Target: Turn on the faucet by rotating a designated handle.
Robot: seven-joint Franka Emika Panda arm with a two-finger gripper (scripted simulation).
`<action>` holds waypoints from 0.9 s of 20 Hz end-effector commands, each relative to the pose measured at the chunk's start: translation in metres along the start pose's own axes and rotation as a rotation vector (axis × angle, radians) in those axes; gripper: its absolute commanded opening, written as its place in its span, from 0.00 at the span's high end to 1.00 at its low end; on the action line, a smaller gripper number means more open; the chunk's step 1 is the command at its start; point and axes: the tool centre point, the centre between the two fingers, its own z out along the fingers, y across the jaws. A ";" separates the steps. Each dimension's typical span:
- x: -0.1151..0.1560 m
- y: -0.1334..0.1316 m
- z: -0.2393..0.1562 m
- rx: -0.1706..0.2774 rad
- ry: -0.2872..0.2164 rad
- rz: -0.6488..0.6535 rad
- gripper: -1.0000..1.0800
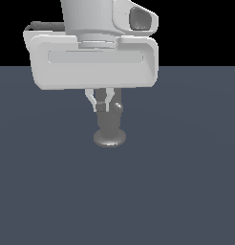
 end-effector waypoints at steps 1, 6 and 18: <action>0.003 0.017 0.000 0.000 0.003 0.008 1.00; 0.007 0.042 0.000 0.000 0.003 0.008 1.00; 0.017 0.100 0.000 0.000 0.002 0.008 1.00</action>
